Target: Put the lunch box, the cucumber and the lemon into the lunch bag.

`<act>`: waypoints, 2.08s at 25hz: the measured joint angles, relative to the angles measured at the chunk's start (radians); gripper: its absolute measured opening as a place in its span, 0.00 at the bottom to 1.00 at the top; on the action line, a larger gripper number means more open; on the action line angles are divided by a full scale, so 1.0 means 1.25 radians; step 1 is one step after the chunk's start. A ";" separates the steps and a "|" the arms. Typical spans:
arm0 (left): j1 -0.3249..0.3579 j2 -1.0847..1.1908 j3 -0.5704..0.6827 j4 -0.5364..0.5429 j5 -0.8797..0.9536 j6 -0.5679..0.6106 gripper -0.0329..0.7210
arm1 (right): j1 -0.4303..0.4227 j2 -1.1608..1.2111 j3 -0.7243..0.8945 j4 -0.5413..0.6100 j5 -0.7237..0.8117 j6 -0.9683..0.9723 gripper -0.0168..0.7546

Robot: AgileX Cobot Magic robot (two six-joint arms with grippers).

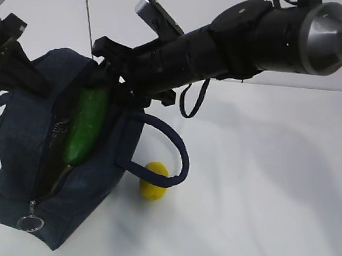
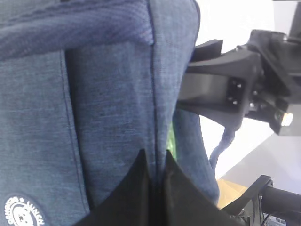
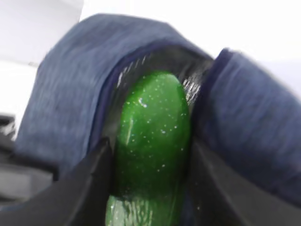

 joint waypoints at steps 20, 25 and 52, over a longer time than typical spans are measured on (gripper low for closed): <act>0.000 0.000 0.000 -0.003 0.004 0.003 0.04 | 0.002 0.059 0.000 0.231 0.058 -0.235 0.61; 0.000 0.000 0.000 -0.003 0.006 0.003 0.04 | 0.002 0.059 0.000 0.230 0.103 -0.254 0.65; 0.000 0.000 0.000 0.138 -0.035 -0.018 0.04 | -0.060 -0.134 0.000 -0.432 0.238 0.011 0.66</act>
